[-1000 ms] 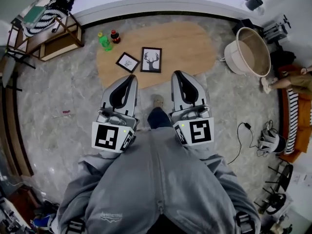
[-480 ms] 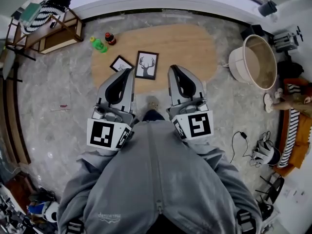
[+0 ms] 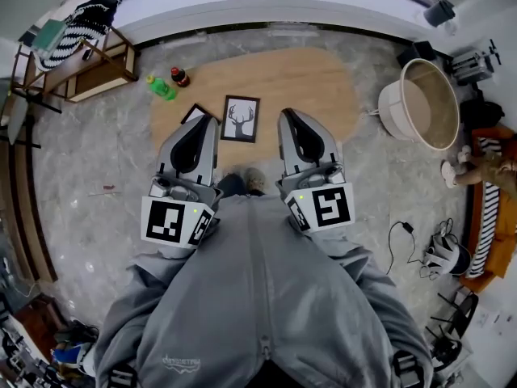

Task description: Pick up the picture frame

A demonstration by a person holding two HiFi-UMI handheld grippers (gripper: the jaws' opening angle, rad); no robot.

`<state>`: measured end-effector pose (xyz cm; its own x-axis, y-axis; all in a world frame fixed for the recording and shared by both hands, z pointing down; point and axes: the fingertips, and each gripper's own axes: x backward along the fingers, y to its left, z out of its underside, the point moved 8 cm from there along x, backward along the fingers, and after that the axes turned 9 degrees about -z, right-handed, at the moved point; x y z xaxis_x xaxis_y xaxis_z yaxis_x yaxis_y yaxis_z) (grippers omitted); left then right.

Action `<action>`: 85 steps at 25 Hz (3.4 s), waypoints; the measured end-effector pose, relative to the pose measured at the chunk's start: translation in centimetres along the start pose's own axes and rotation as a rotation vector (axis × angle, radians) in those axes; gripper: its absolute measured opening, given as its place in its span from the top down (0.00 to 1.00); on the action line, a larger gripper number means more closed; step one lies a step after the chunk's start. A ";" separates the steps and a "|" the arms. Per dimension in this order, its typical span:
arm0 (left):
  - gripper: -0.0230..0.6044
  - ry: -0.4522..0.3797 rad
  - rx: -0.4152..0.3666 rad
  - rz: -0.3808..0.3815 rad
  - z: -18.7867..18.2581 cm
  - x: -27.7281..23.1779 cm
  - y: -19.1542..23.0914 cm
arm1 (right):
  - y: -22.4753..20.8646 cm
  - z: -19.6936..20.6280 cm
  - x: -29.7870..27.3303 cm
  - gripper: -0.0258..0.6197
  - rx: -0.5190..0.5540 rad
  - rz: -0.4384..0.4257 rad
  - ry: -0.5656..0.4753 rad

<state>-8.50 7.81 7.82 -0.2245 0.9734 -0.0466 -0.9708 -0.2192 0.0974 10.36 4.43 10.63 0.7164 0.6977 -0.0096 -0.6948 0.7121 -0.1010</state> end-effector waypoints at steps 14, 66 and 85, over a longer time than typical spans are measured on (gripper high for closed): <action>0.93 0.054 -0.057 0.077 -0.1 -6.3 2.5 | -2.6 0.3 -4.4 0.91 -0.041 0.094 0.034; 0.93 0.310 -0.018 0.250 40.3 -17.1 12.7 | -9.9 38.4 -14.0 0.91 -0.126 0.077 0.299; 0.93 0.448 0.036 0.202 49.3 -16.5 15.0 | -10.0 46.7 -13.8 0.91 -0.171 0.066 0.461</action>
<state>-15.19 -8.22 59.03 -0.4299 0.7853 -0.4454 -0.9024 -0.3903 0.1827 4.46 -8.68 58.19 0.6519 0.6056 -0.4564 -0.7466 0.6177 -0.2468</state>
